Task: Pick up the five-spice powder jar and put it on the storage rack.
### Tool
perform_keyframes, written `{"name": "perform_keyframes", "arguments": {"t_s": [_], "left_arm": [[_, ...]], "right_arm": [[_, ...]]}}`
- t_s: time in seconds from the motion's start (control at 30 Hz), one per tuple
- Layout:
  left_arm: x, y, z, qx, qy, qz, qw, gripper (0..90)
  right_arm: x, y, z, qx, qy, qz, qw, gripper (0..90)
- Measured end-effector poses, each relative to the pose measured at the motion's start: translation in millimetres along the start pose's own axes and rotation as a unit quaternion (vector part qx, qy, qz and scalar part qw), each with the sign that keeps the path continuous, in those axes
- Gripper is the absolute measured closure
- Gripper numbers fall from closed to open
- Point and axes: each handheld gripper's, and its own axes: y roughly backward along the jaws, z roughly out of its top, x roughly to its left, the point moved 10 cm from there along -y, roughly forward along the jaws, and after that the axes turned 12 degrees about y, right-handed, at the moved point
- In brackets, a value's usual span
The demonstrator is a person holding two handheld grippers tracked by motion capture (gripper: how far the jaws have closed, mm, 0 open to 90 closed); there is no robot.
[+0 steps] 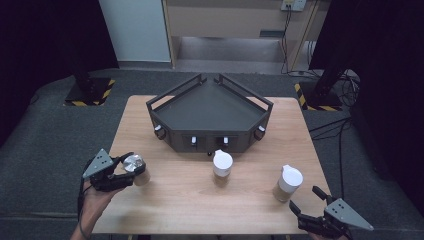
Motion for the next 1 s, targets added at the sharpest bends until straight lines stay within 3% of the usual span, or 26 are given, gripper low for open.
{"name": "perform_keyframes", "arguments": {"t_s": [0.27,0.53,0.7,1.0], "left_arm": [[-13.8,-15.6,31.9,0.008,-0.013,-0.032,0.9994,33.6],[-26.3,-27.7,61.4,0.004,-0.024,-0.043,0.9988,33.6],[-32.0,-35.9,77.6,-0.002,-0.015,-0.05,0.9986,33.6],[-39.2,-52.8,106.4,-0.007,-0.016,-0.053,0.9984,33.6]], "right_arm": [[-0.2,0.1,-0.2,-0.001,0.0,0.002,1.0,7.3],[-0.3,0.2,-0.2,-0.001,-0.001,0.003,1.0,7.0],[0.0,0.5,-0.1,-0.006,-0.001,0.004,1.0,6.4],[-1.6,-0.1,-1.2,-0.004,-0.01,0.008,0.9999,4.2]]}}
